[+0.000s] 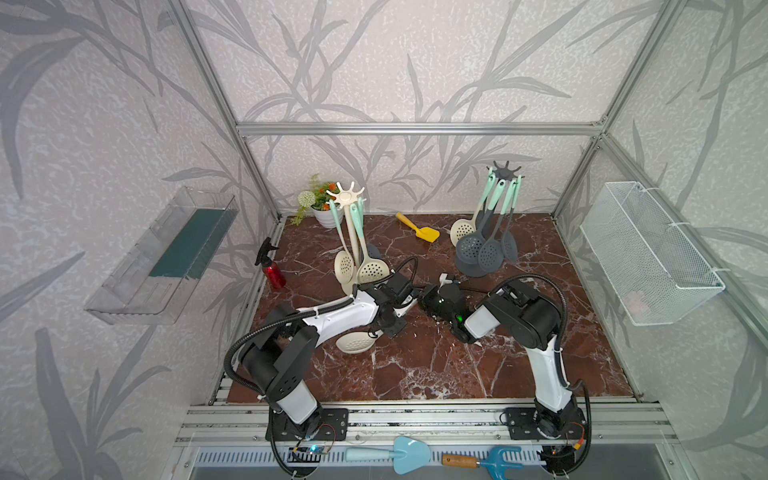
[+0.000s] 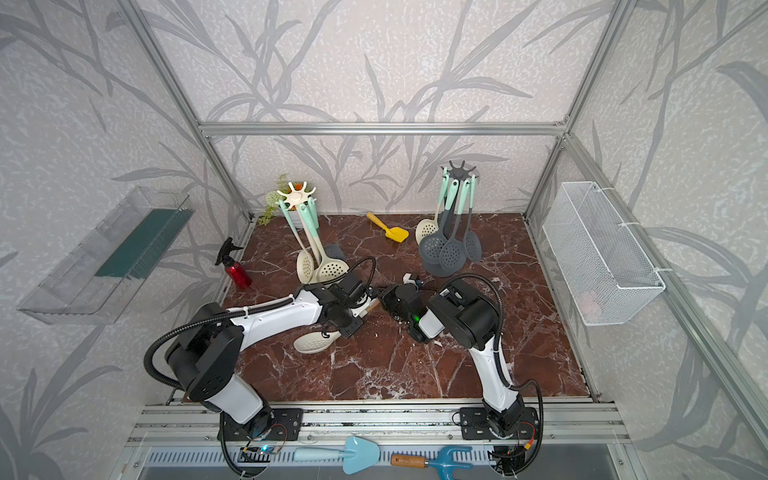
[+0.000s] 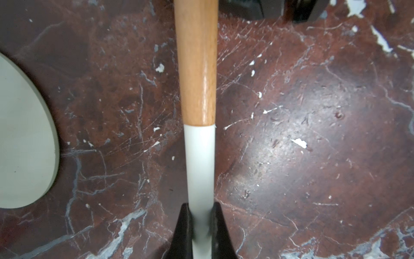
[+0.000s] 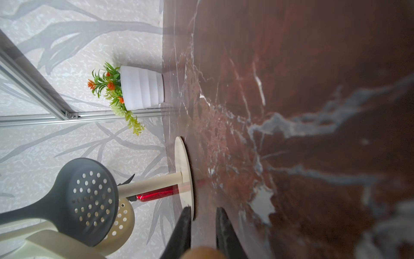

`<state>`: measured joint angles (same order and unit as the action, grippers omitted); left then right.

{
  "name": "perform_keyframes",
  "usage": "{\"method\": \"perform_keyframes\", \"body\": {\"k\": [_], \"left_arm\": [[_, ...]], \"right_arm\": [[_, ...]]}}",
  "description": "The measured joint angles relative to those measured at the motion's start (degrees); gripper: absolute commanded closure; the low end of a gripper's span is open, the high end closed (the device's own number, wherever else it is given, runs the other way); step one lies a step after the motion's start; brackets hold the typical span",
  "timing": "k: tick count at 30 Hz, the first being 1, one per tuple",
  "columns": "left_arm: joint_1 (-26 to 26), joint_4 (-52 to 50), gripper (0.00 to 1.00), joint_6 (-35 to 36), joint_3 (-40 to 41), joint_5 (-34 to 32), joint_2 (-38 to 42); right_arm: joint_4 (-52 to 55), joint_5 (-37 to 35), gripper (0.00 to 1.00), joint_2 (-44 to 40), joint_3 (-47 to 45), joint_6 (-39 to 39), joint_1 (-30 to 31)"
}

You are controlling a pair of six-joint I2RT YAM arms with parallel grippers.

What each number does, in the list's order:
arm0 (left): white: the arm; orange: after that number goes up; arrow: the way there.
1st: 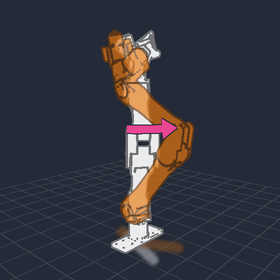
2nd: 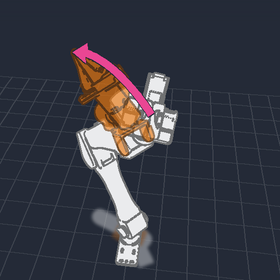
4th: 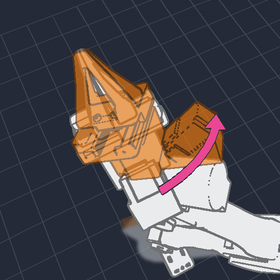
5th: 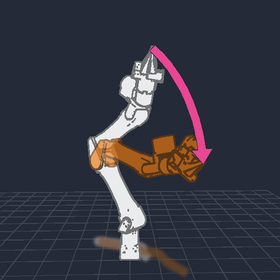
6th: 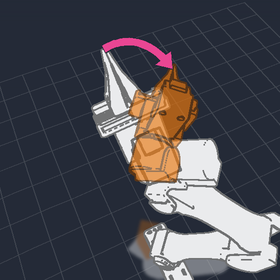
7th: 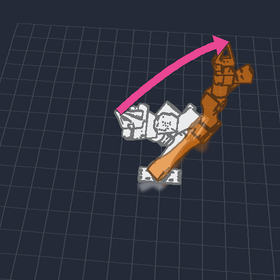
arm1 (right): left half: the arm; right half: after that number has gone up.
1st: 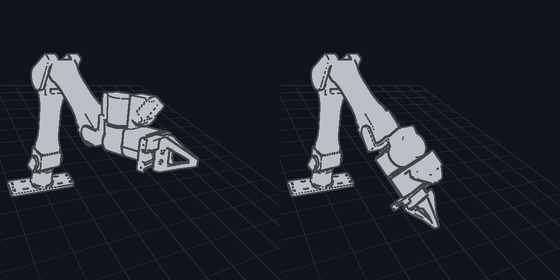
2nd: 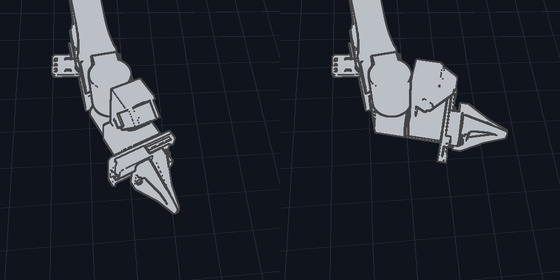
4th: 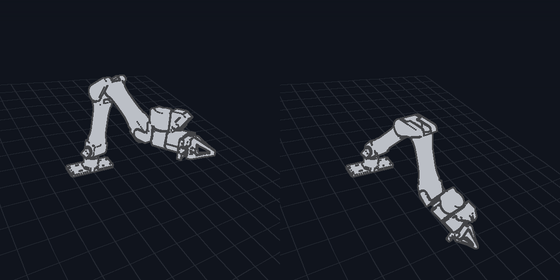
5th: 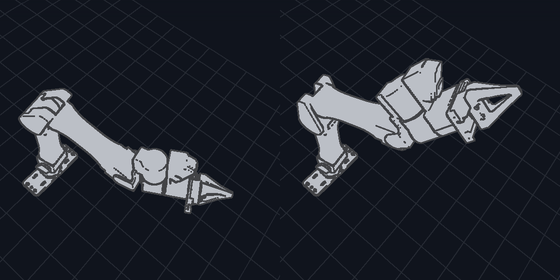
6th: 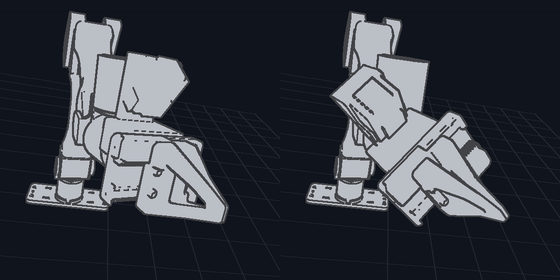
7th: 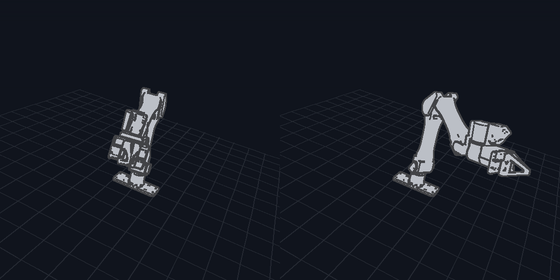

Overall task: Hang the skimmer on the kitchen utensil rack
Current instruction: Pick up the skimmer from the center of the board.

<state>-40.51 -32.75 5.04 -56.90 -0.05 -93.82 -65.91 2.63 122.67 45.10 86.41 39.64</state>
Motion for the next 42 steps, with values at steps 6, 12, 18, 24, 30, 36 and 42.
{"method": "perform_keyframes", "body": {"k": [6,12,18,24,30,36,42], "left_arm": [[0.09,0.31,0.79,-1.84,0.87,0.50,2.01],[0.66,0.81,0.79,-3.15,1.64,1.68,5.64],[1.73,1.81,0.90,-5.44,3.45,4.52,12.52],[1.90,3.61,1.00,-8.00,5.81,6.45,20.09],[2.05,4.50,1.00,-10.51,7.02,4.52,26.60],[1.90,6.23,1.00,-11.76,10.34,-1.97,37.13],[1.92,6.27,1.00,-13.09,11.76,-13.62,43.32]], "right_arm": [[-3.15,2.01,0.92,-0.87,-0.31,-3.45,-0.26],[-7.19,5.88,0.92,-3.85,-0.28,-7.93,-0.26],[-9.55,10.62,0.91,-8.33,0.02,-13.44,-0.31],[-8.90,15.58,0.63,-13.44,0.94,-19.15,-0.44],[0.98,21.94,0.30,-22.93,3.89,-28.44,-0.50],[21.51,21.20,0.26,-38.16,6.86,-44.83,-0.63],[32.35,18.29,0.26,-46.42,7.28,-55.30,-2.43]]}}
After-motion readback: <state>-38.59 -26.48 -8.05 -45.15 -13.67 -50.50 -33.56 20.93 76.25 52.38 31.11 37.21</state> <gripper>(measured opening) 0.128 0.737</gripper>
